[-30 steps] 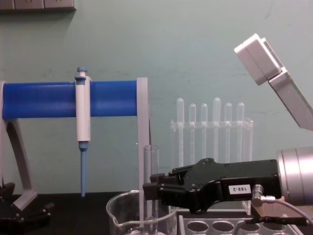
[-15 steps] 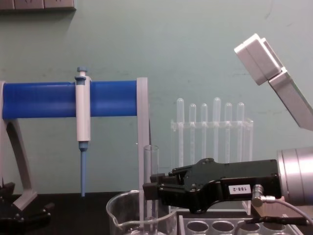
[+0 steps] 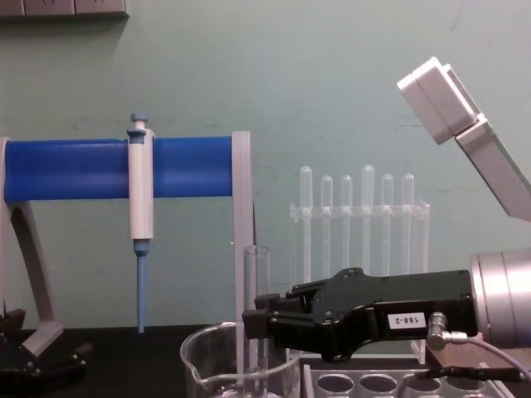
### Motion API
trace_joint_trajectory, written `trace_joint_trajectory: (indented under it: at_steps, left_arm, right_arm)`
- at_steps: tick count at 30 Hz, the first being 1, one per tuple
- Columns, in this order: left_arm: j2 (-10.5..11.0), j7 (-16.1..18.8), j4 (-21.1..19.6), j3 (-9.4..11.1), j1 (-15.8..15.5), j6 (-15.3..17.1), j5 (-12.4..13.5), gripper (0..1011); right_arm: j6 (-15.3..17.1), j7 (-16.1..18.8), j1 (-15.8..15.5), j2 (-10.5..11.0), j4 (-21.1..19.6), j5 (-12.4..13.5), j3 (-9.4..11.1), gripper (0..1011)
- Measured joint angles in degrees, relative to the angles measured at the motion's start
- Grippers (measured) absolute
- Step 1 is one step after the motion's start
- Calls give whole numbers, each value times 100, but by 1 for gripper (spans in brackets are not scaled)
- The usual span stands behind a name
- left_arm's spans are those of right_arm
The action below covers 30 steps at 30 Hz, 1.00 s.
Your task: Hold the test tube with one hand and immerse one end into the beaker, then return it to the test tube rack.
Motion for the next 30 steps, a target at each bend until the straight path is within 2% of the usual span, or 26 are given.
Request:
trace_joint_trajectory:
  at_steps: [30]
  left_arm:
    - [1,0,0,0,0,0,0,1000]
  right_arm:
    - [0,0,0,0,0,0,0,238]
